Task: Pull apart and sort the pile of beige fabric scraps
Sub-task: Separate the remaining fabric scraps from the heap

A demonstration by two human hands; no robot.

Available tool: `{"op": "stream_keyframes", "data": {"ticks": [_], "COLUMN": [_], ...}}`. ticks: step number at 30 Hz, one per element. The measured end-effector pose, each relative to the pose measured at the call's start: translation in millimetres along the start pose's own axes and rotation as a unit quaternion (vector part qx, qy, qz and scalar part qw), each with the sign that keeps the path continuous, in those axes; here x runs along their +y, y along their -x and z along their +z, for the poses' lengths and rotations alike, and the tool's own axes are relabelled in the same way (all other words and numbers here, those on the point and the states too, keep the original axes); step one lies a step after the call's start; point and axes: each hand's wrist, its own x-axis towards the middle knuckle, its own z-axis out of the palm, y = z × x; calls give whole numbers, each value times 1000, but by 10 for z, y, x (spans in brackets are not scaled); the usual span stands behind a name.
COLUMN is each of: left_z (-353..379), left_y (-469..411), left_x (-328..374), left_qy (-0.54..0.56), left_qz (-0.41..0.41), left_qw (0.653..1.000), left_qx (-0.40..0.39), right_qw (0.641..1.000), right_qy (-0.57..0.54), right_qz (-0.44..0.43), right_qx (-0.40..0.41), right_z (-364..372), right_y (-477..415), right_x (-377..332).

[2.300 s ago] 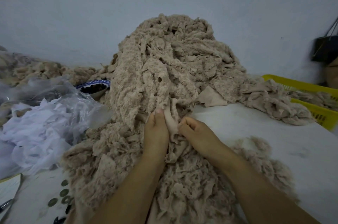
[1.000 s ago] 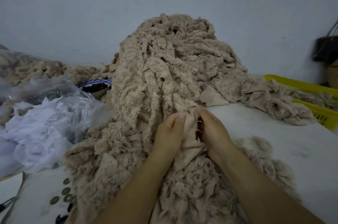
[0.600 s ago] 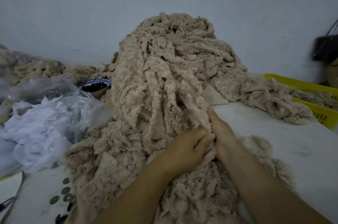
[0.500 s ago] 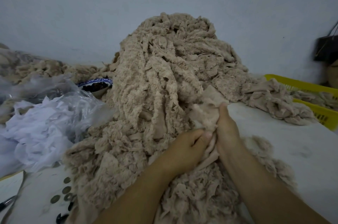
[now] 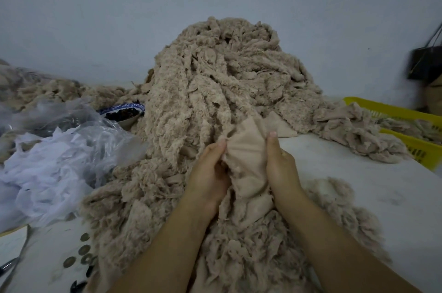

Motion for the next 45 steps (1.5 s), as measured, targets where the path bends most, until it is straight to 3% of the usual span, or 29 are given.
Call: {"op": "stream_keyframes", "data": {"ticks": [3, 7, 16, 25, 29, 32, 36, 39, 42, 45], "left_z": [31, -24, -12, -43, -52, -13, 29, 39, 34, 59], "left_y": [10, 18, 36, 4, -17, 53, 99, 116, 125, 136], "left_x": [64, 59, 32, 33, -19, -65, -117, -134, -122, -111], "left_qy": [40, -2, 11, -6, -126, -273, -369, -395, -394, -391], "left_qz": [-11, -11, -18, -4, 39, 94, 170, 203, 205, 177], "left_qw": [999, 999, 1000, 998, 988, 954, 913, 896, 896, 903], "left_qx": [16, 38, 11, 59, 83, 79, 18, 14, 18, -23], "right_qw": [1000, 999, 1000, 999, 994, 982, 988, 992, 988, 992], "right_qy": [21, -8, 0, -10, -87, -163, -108, -10, 77, 54], "right_qz": [7, -8, -8, 43, 60, 71, 31, -33, -92, -95], "right_qx": [-7, -49, 22, -28, -29, -56, -109, -120, -92, -69], "right_z": [-23, 26, -22, -38, -21, -19, -40, -32, 10, 10], "right_y": [-48, -30, -103, -88, -97, -99, -81, -48, -45, -52], "right_x": [43, 90, 106, 72, 83, 63, 64, 34, 64, 80]}}
